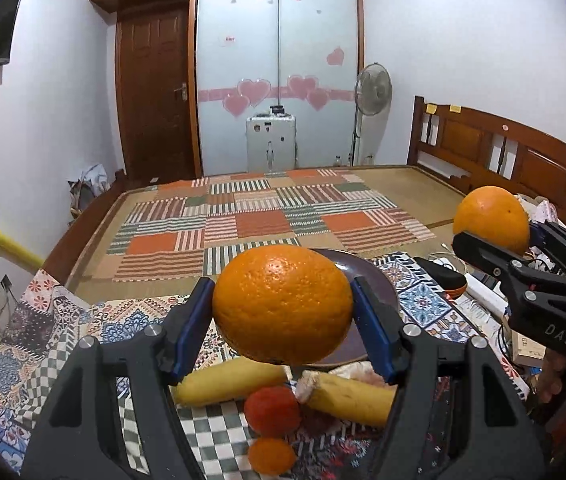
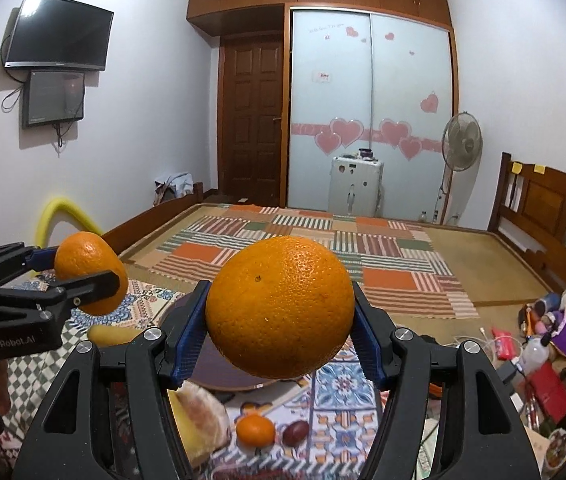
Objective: Organize fruits
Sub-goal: 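Carry the orange with the right tool onto the purple plate while the left tool carries another orange there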
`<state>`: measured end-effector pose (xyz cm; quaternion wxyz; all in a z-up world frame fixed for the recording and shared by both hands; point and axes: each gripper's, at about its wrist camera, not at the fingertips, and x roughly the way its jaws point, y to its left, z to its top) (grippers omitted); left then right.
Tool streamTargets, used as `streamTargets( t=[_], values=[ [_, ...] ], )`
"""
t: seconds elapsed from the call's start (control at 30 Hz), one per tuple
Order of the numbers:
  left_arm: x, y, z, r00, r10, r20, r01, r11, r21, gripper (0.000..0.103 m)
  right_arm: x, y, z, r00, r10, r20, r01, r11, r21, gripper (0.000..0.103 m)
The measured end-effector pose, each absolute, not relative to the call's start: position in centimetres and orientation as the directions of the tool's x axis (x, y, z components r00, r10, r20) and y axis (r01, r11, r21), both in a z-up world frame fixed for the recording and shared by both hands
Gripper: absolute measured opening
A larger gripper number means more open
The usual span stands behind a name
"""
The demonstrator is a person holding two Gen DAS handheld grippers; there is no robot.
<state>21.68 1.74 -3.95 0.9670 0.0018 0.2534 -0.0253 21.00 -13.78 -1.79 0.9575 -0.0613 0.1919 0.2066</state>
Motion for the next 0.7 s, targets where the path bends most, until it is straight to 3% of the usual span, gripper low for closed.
streamTargets(
  t=[0.7],
  values=[
    [30.5,2.2,-7.3,0.819,-0.01,-0.573,0.038,0.999,0.037,0.068,27.5,-11.0,-5.3,0.785,0.315,-0.533,-0.444,0.886,-0.131,0.061]
  ],
)
